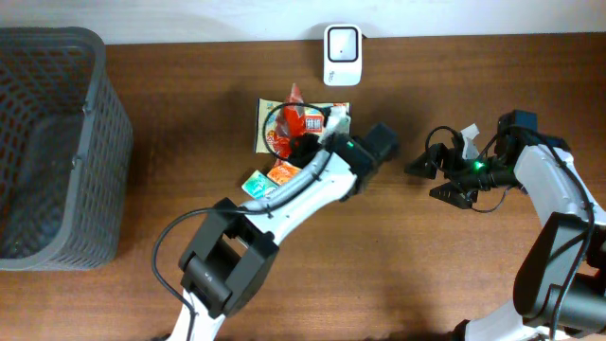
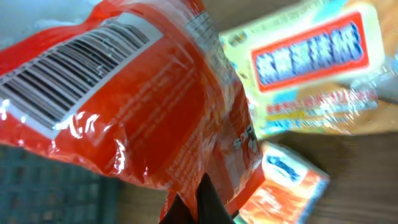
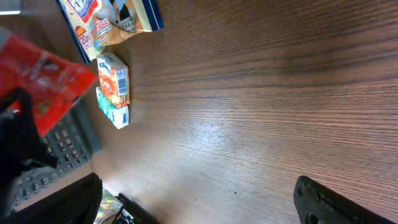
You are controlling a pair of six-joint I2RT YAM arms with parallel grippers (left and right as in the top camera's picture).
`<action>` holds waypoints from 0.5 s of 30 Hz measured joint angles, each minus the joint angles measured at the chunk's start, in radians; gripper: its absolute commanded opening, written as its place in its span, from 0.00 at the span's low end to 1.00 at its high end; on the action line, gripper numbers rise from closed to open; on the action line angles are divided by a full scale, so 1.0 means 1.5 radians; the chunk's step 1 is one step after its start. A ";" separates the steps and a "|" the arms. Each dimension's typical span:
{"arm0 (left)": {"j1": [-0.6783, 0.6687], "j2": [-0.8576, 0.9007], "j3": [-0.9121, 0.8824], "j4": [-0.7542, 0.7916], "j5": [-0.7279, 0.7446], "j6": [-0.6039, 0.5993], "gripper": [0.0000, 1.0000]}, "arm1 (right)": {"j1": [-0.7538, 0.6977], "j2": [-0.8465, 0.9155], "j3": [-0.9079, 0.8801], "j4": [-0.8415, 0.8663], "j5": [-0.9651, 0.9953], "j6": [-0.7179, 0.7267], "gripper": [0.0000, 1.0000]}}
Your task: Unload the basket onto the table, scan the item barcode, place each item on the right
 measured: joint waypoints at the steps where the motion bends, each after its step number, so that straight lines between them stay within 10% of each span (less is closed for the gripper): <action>1: 0.000 0.000 -0.010 0.004 0.023 0.000 0.04 | 0.000 0.000 0.000 0.000 0.000 0.000 0.98; 7: -0.068 0.000 -0.067 0.030 0.120 -0.002 0.20 | 0.000 0.000 0.000 -0.005 0.000 0.000 0.98; 9: -0.091 0.000 -0.078 0.041 0.154 -0.002 0.58 | 0.000 0.000 0.000 -0.007 0.000 0.000 0.98; 15: -0.112 0.000 -0.076 0.020 0.263 -0.008 0.72 | 0.000 0.000 0.015 -0.036 0.000 0.000 0.98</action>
